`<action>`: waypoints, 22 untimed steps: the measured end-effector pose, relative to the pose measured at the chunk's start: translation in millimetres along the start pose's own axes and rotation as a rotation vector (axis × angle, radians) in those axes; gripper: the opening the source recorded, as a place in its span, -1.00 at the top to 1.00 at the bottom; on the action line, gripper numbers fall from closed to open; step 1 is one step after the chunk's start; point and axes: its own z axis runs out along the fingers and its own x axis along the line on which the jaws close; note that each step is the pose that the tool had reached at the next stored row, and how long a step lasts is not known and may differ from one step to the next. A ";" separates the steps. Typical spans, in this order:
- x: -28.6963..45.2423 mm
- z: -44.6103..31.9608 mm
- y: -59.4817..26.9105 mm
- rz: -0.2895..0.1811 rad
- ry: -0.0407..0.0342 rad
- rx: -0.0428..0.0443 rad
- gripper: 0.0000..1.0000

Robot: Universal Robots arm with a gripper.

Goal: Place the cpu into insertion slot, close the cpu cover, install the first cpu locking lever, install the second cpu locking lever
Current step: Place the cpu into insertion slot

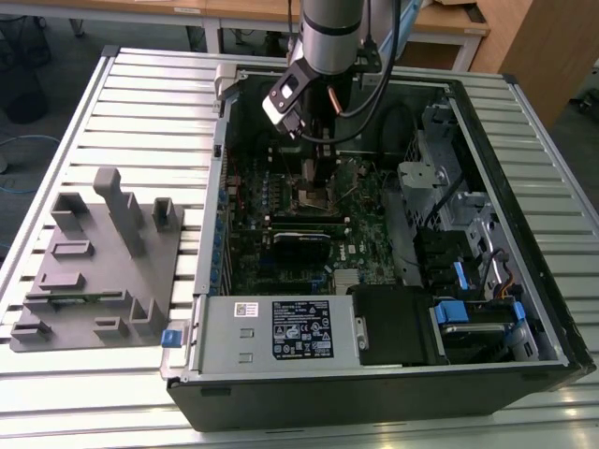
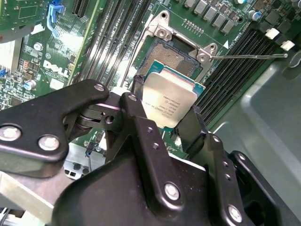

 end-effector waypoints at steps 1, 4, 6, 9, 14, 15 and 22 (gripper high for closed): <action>0.0 0.7 -0.1 0.000 -0.0001 0.0000 -0.08; -0.1 4.1 -0.2 0.000 -0.0001 0.0000 -0.08; -0.1 6.8 -0.3 0.000 0.0000 0.0000 -0.08; 0.7 10.2 -0.6 0.000 -0.0001 0.0001 -0.08; 2.1 15.4 -1.2 0.000 -0.0002 0.0001 -0.08; 2.1 16.6 -1.5 0.000 -0.0001 0.0001 -0.08; 2.0 27.0 -2.5 -0.002 -0.0001 0.0001 -0.08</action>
